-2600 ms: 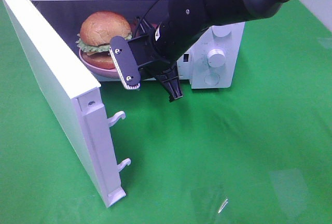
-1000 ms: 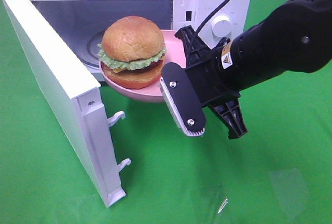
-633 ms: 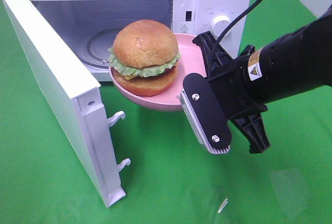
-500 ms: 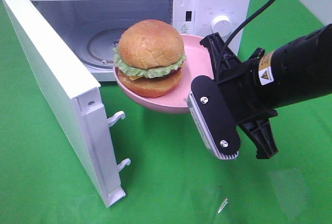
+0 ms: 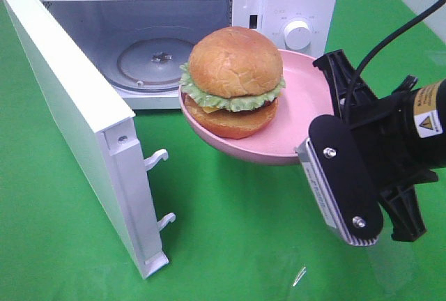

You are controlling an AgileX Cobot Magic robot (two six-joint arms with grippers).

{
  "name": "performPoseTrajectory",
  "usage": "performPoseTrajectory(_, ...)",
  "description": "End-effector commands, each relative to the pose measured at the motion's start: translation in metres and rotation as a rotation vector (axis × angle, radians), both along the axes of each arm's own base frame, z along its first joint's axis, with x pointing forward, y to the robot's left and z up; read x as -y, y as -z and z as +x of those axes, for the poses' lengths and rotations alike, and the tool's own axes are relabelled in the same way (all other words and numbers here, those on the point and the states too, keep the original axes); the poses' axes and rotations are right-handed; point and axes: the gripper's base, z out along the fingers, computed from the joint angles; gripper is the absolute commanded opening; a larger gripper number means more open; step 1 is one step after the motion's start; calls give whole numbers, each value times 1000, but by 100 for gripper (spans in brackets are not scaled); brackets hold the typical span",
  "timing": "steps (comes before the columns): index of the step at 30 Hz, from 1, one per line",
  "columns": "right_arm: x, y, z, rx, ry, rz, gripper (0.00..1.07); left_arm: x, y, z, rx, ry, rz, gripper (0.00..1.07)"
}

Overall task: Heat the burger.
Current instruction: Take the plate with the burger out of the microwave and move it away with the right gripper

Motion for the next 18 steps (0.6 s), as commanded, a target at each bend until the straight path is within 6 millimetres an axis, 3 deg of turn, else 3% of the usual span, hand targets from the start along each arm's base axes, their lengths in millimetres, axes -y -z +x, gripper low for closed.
performPoseTrajectory(1, 3, -14, -2, 65, 8, 50, 0, 0, -1, -2, 32, 1, 3, 100)
performPoseTrajectory(10, 24, -34, -18, 99, 93, 62, 0, 0, -1, -2, 32, 1, 3, 100)
performPoseTrajectory(18, 40, -39, -24, 71, 215, 41, 0, 0, -1, -2, 32, 1, 3, 100)
